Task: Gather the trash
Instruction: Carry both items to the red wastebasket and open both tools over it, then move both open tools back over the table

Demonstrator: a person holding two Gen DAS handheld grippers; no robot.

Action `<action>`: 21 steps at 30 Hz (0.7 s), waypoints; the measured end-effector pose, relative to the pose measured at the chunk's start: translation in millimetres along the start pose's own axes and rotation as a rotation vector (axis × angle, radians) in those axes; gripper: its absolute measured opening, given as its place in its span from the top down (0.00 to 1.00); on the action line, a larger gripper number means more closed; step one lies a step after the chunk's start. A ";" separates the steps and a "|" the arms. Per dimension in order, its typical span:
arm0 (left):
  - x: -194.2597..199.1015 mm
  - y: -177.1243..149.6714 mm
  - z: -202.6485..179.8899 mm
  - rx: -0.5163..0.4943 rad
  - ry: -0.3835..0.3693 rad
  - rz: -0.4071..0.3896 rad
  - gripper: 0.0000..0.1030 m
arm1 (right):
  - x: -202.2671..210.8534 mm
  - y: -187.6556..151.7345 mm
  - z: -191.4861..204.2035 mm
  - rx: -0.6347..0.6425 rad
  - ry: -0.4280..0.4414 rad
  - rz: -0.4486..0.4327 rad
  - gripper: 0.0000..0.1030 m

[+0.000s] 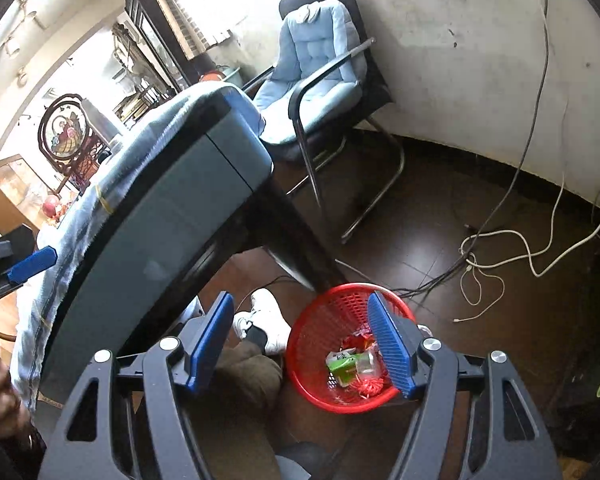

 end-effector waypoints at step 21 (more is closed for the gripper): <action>82.6 7.0 60.4 0.102 0.104 -0.150 0.13 | 57.6 21.0 54.3 0.097 0.061 -0.109 0.21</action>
Point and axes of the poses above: each gripper's, at about its wrist camera, not at the fingertips, and x roughly against the way its jaws point, z to its left, y to its top, the point moved 6 cm from there along -x, roughly the way its jaws point, and after that the axes turned 8 degrees about -z, right-handed, at the moved point
